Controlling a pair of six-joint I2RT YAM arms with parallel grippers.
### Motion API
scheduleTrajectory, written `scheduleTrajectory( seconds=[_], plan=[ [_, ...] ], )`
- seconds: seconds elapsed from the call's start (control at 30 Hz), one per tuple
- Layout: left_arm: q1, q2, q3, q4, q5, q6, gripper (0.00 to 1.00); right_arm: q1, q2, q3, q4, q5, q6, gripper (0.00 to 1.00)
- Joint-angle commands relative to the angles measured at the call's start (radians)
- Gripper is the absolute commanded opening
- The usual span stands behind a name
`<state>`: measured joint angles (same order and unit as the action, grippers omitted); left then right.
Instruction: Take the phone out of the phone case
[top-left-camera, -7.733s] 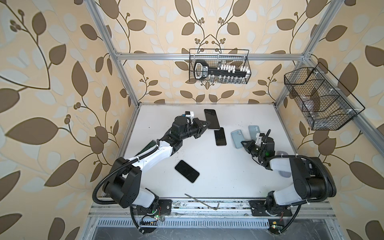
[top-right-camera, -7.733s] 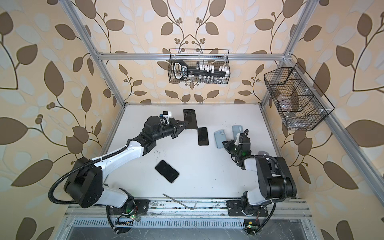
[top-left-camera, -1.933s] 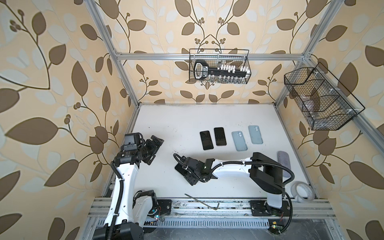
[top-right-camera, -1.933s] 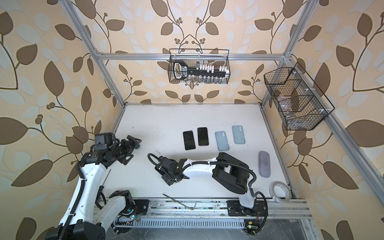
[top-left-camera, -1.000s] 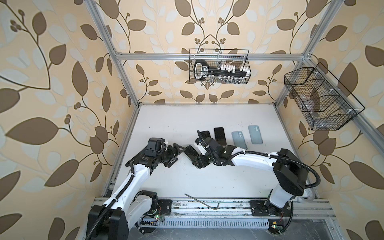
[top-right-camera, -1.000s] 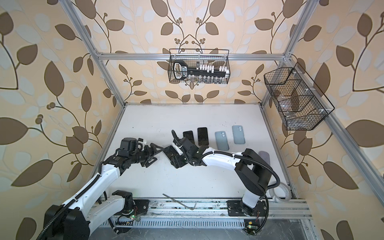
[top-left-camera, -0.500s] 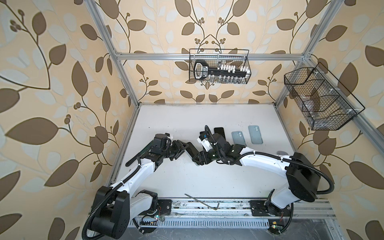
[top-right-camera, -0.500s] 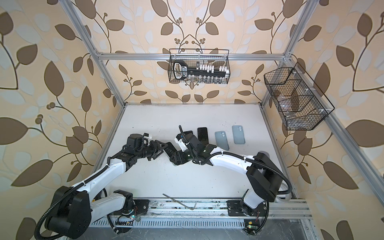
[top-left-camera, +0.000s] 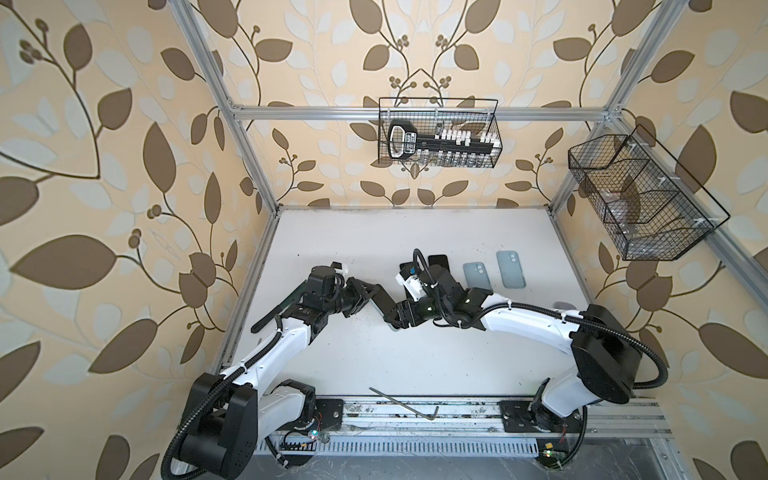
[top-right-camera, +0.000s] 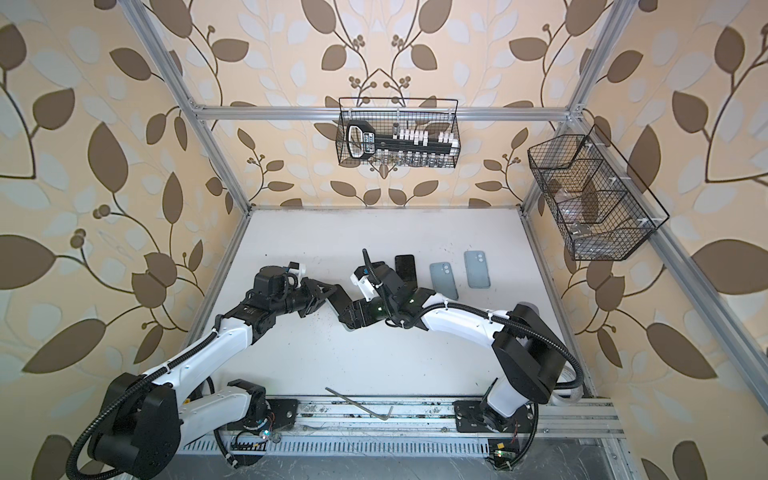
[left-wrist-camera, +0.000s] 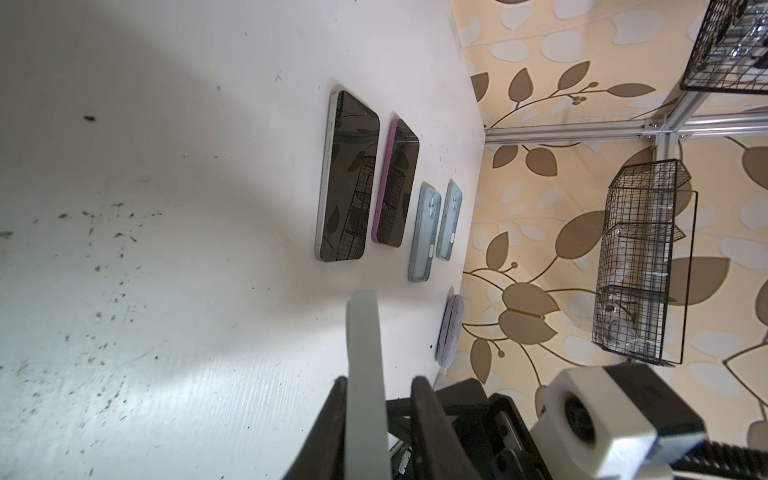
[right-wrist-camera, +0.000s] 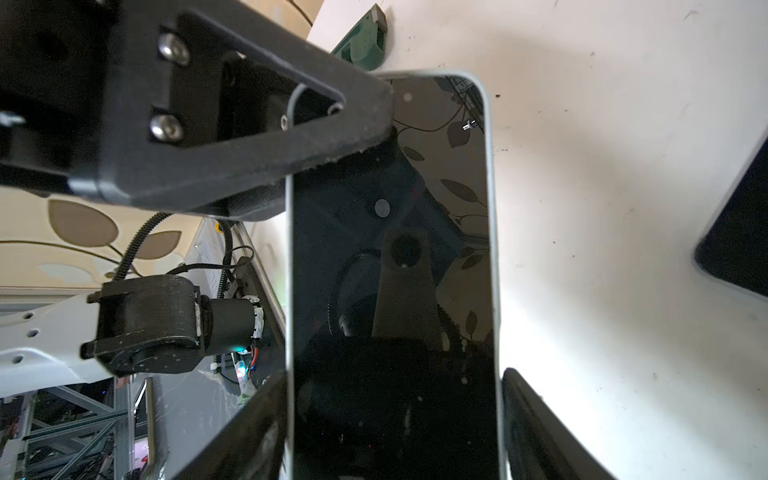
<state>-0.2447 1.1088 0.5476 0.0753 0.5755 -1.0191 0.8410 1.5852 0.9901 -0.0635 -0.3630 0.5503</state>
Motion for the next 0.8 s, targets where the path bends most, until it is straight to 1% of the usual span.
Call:
scheduleTrajectory(
  seconds=[0.0, 0.2, 0.3, 0.37, 0.47, 0.5, 0.53, 0.6, 0.67, 0.77],
  plan=[
    [-0.016, -0.026, -0.004, 0.038, 0.014, 0.007, 0.21, -0.008, 0.002, -0.001, 0.070, -0.038, 0.015, 0.60],
    [-0.027, -0.024, 0.001, 0.059, 0.012, -0.004, 0.00, -0.016, 0.004, -0.001, 0.082, -0.049, 0.024, 0.61],
    [-0.030, -0.031, 0.001, 0.089, 0.011, -0.029, 0.00, -0.020, -0.004, -0.007, 0.085, -0.044, 0.025, 0.63],
    [-0.030, -0.045, 0.002, 0.104, 0.005, -0.048, 0.00, -0.024, -0.020, -0.020, 0.092, -0.030, 0.028, 0.69],
    [-0.030, -0.082, 0.004, 0.122, -0.029, -0.078, 0.00, -0.035, -0.059, -0.041, 0.096, -0.013, 0.027, 0.85],
    [-0.030, -0.097, 0.006, 0.126, -0.048, -0.087, 0.00, -0.039, -0.080, -0.046, 0.086, 0.006, 0.025, 0.96],
    [-0.030, -0.113, 0.006, 0.133, -0.070, -0.098, 0.00, -0.044, -0.098, -0.048, 0.075, 0.020, 0.016, 1.00],
    [-0.030, -0.140, 0.005, 0.160, -0.111, -0.118, 0.00, -0.064, -0.142, -0.051, 0.056, 0.031, 0.009, 1.00],
    [-0.030, -0.156, 0.009, 0.203, -0.141, -0.147, 0.00, -0.102, -0.188, -0.065, 0.056, 0.016, 0.026, 1.00],
    [-0.031, -0.162, 0.017, 0.289, -0.173, -0.179, 0.00, -0.177, -0.268, -0.109, 0.106, -0.057, 0.075, 1.00]
  ],
)
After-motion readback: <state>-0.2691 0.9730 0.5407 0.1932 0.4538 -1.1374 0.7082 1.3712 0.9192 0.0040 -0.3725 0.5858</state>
